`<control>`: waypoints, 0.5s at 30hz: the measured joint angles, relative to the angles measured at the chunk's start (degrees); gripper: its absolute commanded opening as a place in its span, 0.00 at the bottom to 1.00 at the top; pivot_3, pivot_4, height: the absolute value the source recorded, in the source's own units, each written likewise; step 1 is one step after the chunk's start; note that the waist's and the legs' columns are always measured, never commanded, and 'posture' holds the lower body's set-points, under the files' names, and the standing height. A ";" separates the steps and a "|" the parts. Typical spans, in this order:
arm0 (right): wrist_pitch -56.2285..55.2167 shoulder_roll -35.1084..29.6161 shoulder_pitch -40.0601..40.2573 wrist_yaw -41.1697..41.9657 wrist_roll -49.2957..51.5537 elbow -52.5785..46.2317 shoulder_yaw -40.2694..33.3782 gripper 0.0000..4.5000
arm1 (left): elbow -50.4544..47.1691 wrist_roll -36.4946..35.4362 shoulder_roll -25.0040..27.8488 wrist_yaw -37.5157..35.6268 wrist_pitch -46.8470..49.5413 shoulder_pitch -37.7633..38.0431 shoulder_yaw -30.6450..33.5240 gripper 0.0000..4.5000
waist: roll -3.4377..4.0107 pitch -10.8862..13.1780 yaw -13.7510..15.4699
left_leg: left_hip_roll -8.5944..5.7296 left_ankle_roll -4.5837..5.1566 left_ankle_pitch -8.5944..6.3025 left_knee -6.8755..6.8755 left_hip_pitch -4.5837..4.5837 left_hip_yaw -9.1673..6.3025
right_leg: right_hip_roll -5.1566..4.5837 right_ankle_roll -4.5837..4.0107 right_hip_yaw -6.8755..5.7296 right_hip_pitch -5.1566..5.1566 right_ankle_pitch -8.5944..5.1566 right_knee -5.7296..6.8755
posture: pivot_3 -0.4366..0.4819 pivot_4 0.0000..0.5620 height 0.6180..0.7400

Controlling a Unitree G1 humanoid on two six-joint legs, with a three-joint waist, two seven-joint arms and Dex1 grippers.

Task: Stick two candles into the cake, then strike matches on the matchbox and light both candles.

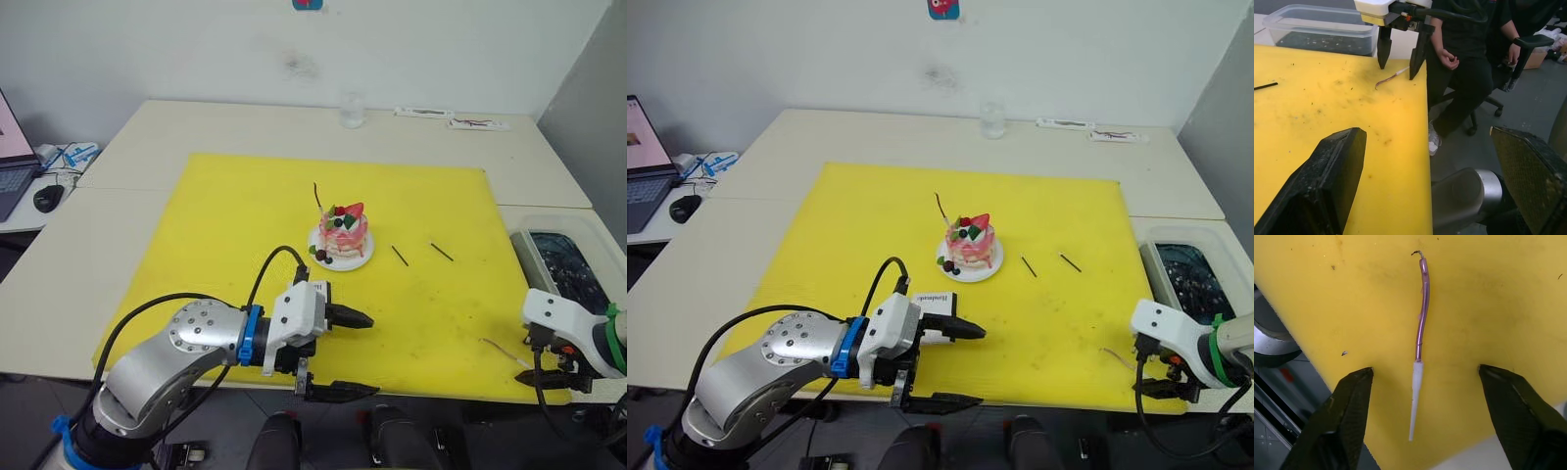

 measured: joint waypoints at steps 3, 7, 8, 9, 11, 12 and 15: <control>0.00 -0.09 -1.24 -0.01 0.02 0.23 1.40 0.36 | 0.21 0.48 0.02 -0.15 -1.13 0.45 -0.02 1.00 | 0.00 0.00 0.01 | 0.00 0.00 0.00 0.00 0.00 0.00 | 0.00 0.00 0.00 0.00 0.00 0.00 | 0.48 0.27 1.00; 0.33 -0.09 -1.71 -0.08 0.09 0.24 2.03 0.04 | 0.35 1.14 0.02 -0.25 -2.46 0.69 -0.02 1.00 | 0.00 0.00 0.03 | 0.00 0.00 0.00 0.00 -0.01 0.00 | 0.00 0.00 0.00 0.00 0.00 0.00 | 0.48 0.27 1.00; 0.40 -0.09 -1.70 -0.09 0.09 0.24 2.22 0.01 | 0.44 1.31 0.02 -0.36 -2.61 0.87 -0.05 1.00 | 0.00 0.00 0.03 | 0.00 0.00 0.00 -0.01 -0.01 0.00 | 0.00 -0.01 0.00 0.00 0.00 -0.01 | 0.48 0.27 1.00; 0.51 -0.09 -1.70 -0.11 0.10 0.21 2.38 0.01 | 0.55 1.60 0.06 -0.65 -2.98 1.16 -0.10 1.00 | 0.00 0.00 0.03 | 0.00 0.00 0.00 -0.01 -0.01 0.00 | 0.00 -0.01 -0.01 0.00 0.00 -0.01 | 0.48 0.27 1.00; 0.95 -0.09 -1.73 -0.11 0.20 0.21 2.38 0.01 | 0.58 2.20 0.17 -1.21 -3.84 1.79 -0.13 1.00 | 0.00 0.00 0.04 | 0.00 0.00 0.00 -0.01 -0.01 0.00 | 0.00 -0.01 -0.01 0.00 -0.01 -0.01 | 0.48 0.27 1.00; 1.08 -0.09 -1.75 -0.10 0.27 0.21 2.37 0.01 | 0.62 2.36 0.21 -1.28 -4.07 2.03 -0.13 1.00 | 0.00 0.00 0.04 | 0.00 0.00 0.00 -0.01 -0.01 0.00 | 0.00 -0.01 -0.01 0.00 -0.01 -0.01 | 0.48 0.27 1.00; 1.54 -0.09 -1.84 0.03 1.21 0.21 2.09 0.01 | 0.99 2.98 0.28 -1.50 -4.85 2.49 -0.13 1.00 | 0.00 0.00 0.05 | 0.00 0.00 0.00 0.00 -0.01 0.00 | 0.00 -0.01 0.00 0.00 -0.01 -0.01 | 0.48 0.27 1.00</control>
